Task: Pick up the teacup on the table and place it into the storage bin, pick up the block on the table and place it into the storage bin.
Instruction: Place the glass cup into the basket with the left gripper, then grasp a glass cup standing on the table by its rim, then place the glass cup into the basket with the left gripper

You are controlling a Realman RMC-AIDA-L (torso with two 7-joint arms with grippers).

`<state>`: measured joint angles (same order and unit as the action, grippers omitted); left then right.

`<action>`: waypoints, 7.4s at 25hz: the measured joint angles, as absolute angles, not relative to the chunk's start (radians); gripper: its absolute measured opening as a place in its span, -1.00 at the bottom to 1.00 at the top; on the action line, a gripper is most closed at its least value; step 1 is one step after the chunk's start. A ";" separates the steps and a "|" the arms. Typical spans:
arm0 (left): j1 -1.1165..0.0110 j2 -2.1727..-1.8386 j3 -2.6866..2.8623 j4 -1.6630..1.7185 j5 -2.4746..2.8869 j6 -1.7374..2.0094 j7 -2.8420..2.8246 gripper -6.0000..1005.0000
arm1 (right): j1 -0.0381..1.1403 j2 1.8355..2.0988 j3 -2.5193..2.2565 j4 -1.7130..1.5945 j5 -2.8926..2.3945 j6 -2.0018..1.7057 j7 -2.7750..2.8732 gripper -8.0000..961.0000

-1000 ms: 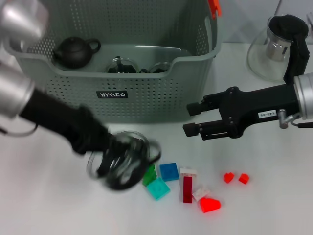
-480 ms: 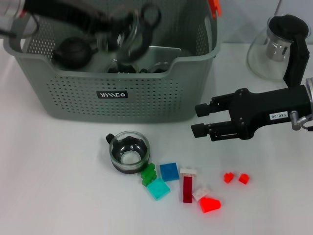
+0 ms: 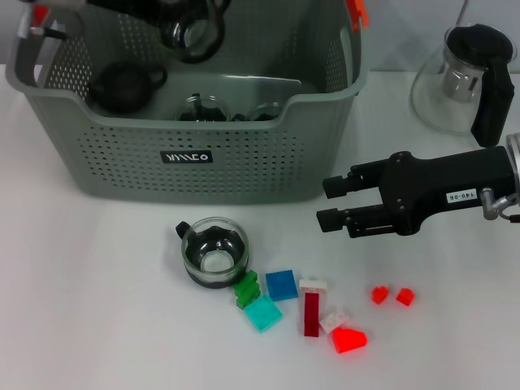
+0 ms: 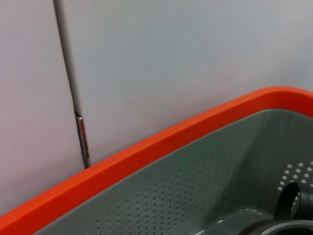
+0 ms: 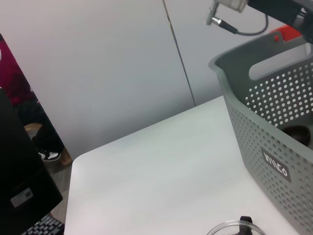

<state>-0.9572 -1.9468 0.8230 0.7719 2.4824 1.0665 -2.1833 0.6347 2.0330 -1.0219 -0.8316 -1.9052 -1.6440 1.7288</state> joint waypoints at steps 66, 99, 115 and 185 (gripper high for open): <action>-0.533 -2.144 1.066 1.611 2.374 1.996 -1.829 0.27 | 0.607 2.028 -0.979 -0.770 -1.905 -1.621 1.718 0.31; -0.588 -2.166 1.480 1.297 2.650 1.532 -1.729 0.27 | 0.604 2.039 -0.976 -0.727 -1.905 -1.606 1.716 0.31; -0.589 -2.170 1.517 1.258 2.668 1.517 -1.735 0.27 | 0.603 2.034 -0.973 -0.716 -1.905 -1.602 1.715 0.31; -0.955 -2.047 0.951 1.018 2.475 1.207 -2.142 -0.90 | 0.586 2.022 -0.969 -0.711 -1.905 -1.614 1.706 0.31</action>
<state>-0.9551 -2.0469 0.9512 1.0183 2.4753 1.2072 -2.1416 0.5861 2.0224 -0.9694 -0.7115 -1.9054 -1.6143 1.7064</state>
